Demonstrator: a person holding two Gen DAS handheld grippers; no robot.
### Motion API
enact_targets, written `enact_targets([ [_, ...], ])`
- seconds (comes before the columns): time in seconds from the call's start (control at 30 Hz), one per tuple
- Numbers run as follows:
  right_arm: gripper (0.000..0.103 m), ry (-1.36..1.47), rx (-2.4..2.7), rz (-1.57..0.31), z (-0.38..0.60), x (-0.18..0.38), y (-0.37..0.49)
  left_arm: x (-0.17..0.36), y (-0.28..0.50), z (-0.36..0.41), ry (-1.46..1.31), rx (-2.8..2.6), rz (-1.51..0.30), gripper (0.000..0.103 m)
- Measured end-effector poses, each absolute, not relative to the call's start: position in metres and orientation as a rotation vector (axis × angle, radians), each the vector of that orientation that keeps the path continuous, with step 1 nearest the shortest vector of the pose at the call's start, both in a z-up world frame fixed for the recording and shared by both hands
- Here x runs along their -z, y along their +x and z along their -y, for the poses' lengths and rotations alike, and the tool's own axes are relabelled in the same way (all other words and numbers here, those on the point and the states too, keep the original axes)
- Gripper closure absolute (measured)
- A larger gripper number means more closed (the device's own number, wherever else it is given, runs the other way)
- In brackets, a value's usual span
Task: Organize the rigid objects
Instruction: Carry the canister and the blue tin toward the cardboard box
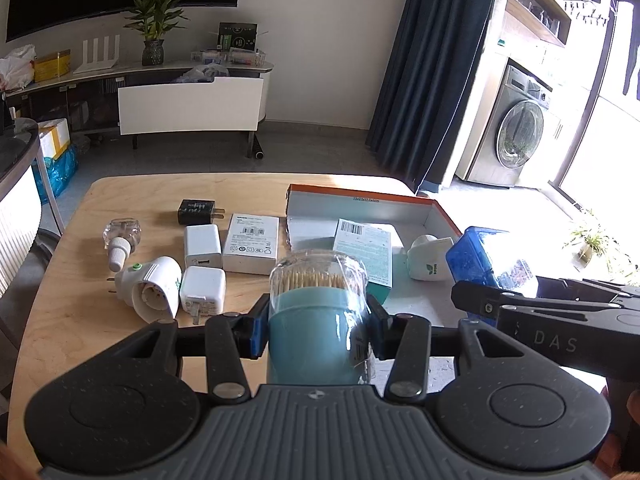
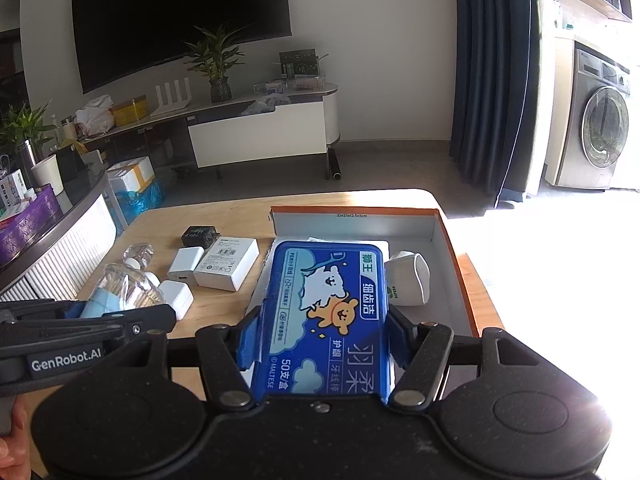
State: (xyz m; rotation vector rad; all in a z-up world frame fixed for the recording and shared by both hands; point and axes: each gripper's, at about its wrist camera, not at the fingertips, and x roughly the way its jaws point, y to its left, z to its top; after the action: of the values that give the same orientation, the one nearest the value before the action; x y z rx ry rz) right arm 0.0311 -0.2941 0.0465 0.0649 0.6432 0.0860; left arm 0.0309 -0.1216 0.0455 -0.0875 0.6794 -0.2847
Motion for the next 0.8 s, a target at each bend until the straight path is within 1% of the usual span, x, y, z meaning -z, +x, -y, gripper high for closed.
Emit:
enact_targets([
  [0.8,0.029,0.108,-0.013,-0.638,0.328,-0.043,0.029,-0.041,0.036,0.162,-0.030,0.361,-0.686,0.056],
])
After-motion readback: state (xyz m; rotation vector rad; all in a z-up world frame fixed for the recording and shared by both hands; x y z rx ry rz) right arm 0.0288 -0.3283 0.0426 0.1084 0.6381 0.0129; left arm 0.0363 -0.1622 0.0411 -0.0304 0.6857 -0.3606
